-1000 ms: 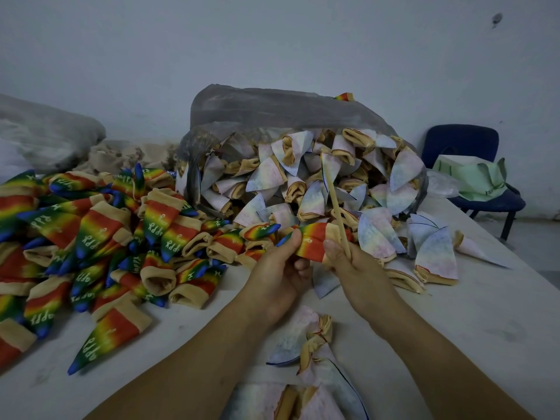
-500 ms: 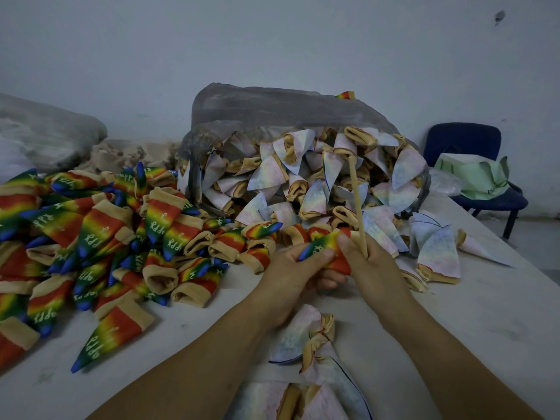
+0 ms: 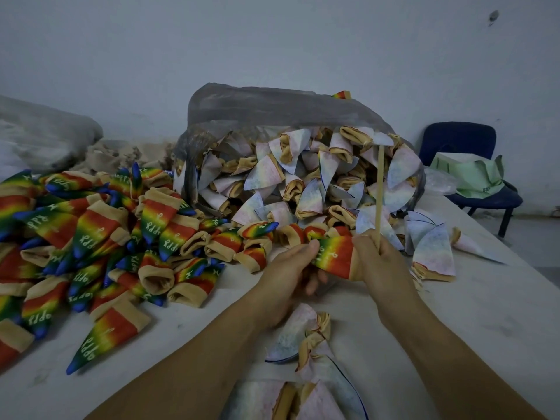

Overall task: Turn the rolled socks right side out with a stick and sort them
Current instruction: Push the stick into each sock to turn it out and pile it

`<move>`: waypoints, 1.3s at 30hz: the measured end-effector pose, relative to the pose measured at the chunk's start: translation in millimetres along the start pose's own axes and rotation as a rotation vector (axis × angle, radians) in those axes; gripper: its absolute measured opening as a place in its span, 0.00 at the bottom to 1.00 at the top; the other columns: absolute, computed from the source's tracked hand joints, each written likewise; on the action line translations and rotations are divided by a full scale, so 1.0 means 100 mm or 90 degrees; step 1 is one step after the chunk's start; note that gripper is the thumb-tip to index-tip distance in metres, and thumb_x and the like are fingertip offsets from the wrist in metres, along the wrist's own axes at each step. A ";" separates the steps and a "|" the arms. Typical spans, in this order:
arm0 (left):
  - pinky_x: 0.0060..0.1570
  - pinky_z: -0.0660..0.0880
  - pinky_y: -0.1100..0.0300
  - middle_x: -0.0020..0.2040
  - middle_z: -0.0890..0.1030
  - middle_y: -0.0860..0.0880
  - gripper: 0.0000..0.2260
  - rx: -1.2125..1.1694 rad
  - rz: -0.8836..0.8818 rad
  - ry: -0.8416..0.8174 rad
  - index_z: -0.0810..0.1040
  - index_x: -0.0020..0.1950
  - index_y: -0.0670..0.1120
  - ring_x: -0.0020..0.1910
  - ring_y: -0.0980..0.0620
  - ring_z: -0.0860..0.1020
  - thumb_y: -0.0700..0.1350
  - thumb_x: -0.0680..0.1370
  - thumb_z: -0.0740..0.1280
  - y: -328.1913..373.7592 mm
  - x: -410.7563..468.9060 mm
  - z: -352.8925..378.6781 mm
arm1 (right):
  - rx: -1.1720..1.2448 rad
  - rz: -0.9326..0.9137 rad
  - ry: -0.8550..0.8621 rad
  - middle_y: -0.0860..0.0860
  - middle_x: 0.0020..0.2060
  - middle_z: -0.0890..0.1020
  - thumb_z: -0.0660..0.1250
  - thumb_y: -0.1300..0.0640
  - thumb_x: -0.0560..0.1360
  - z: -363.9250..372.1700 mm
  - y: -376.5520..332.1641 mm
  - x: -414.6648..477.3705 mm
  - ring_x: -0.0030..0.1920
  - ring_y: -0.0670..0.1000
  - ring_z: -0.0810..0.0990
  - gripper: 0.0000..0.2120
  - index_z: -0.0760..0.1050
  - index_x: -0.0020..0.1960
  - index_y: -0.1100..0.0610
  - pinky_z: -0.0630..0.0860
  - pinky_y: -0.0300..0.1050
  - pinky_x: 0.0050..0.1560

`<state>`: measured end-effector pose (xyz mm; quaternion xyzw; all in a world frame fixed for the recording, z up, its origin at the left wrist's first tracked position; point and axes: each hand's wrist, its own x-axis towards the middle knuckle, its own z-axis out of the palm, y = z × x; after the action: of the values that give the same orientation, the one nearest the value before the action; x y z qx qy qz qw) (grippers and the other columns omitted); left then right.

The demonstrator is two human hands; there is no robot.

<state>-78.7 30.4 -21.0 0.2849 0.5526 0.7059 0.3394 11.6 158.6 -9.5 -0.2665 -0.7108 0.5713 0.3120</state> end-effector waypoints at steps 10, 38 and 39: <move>0.44 0.81 0.60 0.59 0.84 0.45 0.37 -0.315 0.087 0.156 0.72 0.68 0.44 0.56 0.49 0.83 0.72 0.72 0.56 0.21 0.04 -0.31 | -0.092 -0.088 0.039 0.46 0.33 0.75 0.55 0.42 0.79 -0.12 0.04 0.05 0.34 0.42 0.73 0.16 0.76 0.45 0.49 0.66 0.42 0.36; 0.76 0.37 0.50 0.81 0.52 0.52 0.23 0.964 0.145 -0.093 0.64 0.76 0.54 0.80 0.51 0.43 0.60 0.83 0.51 -0.16 -0.49 0.37 | -0.309 -0.087 -0.057 0.44 0.33 0.74 0.59 0.49 0.79 -0.12 0.24 0.11 0.33 0.40 0.70 0.09 0.73 0.43 0.51 0.64 0.30 0.34; 0.76 0.38 0.50 0.81 0.55 0.51 0.22 0.968 0.173 -0.072 0.65 0.76 0.53 0.80 0.50 0.45 0.59 0.84 0.52 -0.19 -0.40 0.36 | -0.289 -0.079 -0.052 0.44 0.34 0.75 0.59 0.49 0.79 -0.13 0.24 0.10 0.33 0.41 0.71 0.09 0.74 0.43 0.51 0.65 0.31 0.34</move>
<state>-23.2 22.7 -32.5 0.5405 0.8273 0.1523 -0.0114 15.0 179.1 -29.9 -0.2624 -0.8482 0.3866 0.2495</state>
